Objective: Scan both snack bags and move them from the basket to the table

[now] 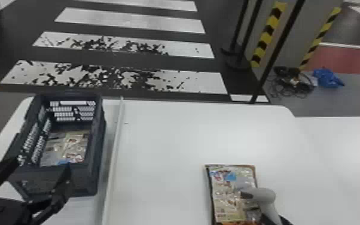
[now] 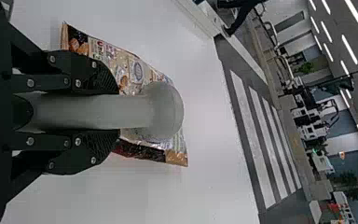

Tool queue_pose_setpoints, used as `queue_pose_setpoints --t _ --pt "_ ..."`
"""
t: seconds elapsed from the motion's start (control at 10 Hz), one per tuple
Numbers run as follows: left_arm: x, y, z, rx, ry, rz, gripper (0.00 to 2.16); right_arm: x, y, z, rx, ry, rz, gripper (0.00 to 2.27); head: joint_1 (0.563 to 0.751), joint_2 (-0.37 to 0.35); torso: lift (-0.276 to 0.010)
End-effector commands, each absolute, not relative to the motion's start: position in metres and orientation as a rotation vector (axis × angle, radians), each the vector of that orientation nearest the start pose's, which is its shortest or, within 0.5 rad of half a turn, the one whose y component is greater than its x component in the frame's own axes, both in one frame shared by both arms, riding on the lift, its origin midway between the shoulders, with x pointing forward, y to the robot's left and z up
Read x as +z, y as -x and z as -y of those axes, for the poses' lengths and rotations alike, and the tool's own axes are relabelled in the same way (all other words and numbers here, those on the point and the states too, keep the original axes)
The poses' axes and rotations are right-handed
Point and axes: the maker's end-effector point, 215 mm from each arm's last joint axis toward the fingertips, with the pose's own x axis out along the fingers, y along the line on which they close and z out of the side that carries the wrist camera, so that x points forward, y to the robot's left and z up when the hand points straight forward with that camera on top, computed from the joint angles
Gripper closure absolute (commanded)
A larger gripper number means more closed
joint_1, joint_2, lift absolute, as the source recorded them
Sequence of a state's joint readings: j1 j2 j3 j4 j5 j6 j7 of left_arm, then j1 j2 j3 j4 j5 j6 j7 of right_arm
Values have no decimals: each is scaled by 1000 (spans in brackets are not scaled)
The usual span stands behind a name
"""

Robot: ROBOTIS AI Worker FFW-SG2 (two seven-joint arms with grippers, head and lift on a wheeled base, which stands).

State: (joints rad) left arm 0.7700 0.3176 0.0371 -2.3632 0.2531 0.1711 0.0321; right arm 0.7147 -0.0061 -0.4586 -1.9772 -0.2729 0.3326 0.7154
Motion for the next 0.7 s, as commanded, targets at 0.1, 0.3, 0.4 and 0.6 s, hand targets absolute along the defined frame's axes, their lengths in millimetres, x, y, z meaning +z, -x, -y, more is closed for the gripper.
queue_pose_setpoints --t 0.1,0.3,0.4,0.6 --pt "-320 -378 -231 -166 -23 -162 29 -496 -290 320 269 -287 -505 2250 695 -155 -98" --pt "-322 -379 -232 -166 -26 -165 29 -501 -290 316 273 -287 -513 2250 695 -155 -98" --pt "-321 -379 -232 -167 -27 -162 29 -503 -290 312 280 -289 -518 2250 695 -155 -98" --pt "-322 -381 -233 -165 -28 -163 29 -495 -295 311 285 -287 -495 2250 695 -141 -98"
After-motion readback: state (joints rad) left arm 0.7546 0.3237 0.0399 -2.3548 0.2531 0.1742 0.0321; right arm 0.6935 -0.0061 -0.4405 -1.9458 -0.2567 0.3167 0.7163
